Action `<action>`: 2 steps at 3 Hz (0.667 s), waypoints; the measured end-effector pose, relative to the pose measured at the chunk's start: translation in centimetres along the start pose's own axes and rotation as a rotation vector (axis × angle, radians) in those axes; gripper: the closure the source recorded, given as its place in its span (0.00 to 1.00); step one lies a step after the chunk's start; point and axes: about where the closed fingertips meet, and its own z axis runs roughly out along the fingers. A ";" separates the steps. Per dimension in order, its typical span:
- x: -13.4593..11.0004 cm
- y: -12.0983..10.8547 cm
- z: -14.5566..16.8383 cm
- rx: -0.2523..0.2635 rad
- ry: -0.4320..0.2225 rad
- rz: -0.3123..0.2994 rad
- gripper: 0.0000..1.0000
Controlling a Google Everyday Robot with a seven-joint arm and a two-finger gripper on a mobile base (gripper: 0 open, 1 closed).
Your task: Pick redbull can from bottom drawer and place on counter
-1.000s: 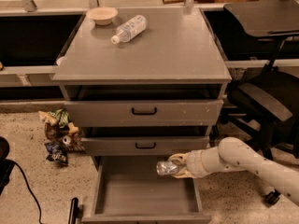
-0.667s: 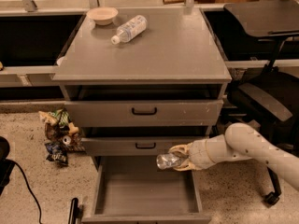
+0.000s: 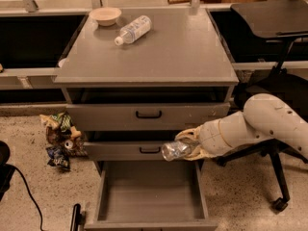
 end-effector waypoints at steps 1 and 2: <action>0.0 0.0 0.0 0.000 0.000 0.000 1.00; -1.6 -1.9 -3.7 0.023 0.016 -0.025 1.00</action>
Offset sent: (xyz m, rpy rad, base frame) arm 0.0086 -0.0230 0.1117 -0.0175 -0.0962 -0.0082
